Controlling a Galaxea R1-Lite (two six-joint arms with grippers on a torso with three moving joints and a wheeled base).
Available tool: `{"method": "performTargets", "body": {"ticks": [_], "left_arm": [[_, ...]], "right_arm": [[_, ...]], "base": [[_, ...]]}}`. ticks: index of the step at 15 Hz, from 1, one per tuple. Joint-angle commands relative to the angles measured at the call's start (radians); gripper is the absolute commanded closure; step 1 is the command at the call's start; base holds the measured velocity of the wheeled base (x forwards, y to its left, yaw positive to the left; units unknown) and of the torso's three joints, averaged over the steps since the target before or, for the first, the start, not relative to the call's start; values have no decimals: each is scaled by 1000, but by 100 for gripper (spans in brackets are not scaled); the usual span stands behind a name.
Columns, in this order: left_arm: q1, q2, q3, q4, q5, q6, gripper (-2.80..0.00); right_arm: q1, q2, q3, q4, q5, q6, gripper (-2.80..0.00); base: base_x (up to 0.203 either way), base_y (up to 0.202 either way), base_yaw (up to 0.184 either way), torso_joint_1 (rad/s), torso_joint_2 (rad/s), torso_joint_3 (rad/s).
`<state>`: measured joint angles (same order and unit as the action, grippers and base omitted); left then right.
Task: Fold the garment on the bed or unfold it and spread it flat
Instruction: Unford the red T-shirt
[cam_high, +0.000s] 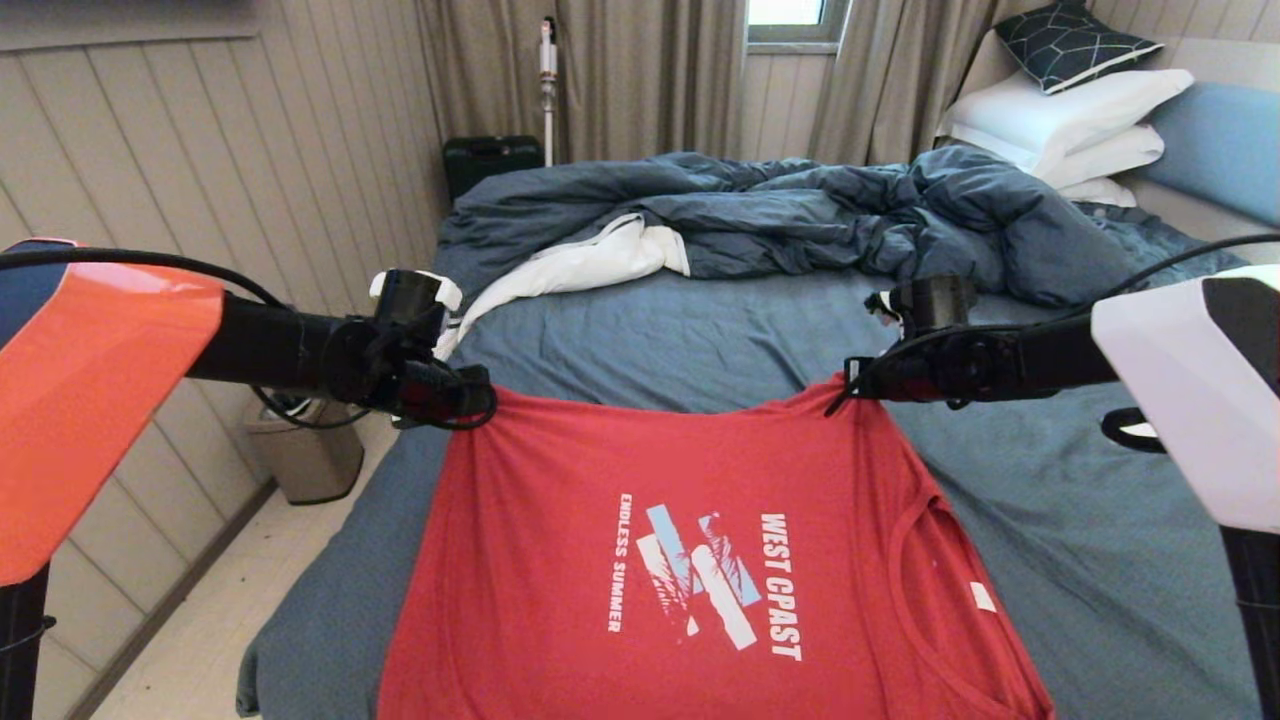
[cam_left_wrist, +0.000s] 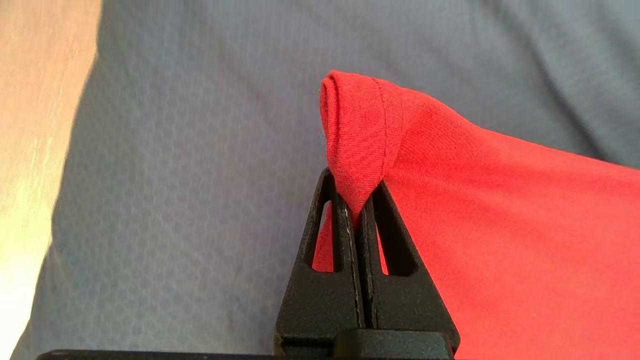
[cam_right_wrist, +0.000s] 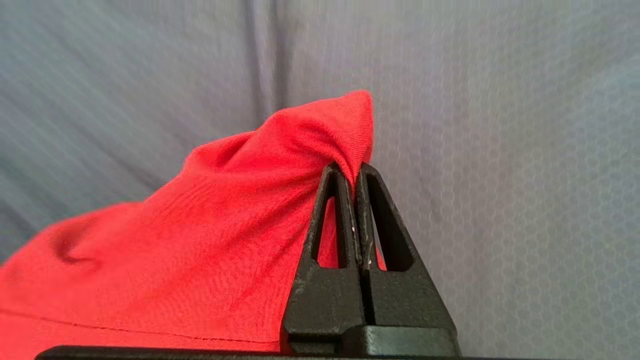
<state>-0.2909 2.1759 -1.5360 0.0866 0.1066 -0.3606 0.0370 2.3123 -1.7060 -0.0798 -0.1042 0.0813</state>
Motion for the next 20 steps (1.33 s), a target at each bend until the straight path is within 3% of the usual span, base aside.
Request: {"method": "performTargets", "body": {"ticks": [1, 13, 20], "left_arm": [[2, -15, 0, -3, 2, -3, 0], [29, -31, 0, -128, 5, 8, 0], [62, -16, 0, -237, 7, 32, 0]], "right_arm": [[10, -22, -1, -9, 0, 3, 0], [24, -25, -8, -181, -91, -4, 0], [30, -21, -9, -268, -95, -8, 0]], "base": [[0, 0, 0, 0, 0, 0], [0, 0, 0, 0, 0, 0], [0, 0, 0, 0, 0, 0]]}}
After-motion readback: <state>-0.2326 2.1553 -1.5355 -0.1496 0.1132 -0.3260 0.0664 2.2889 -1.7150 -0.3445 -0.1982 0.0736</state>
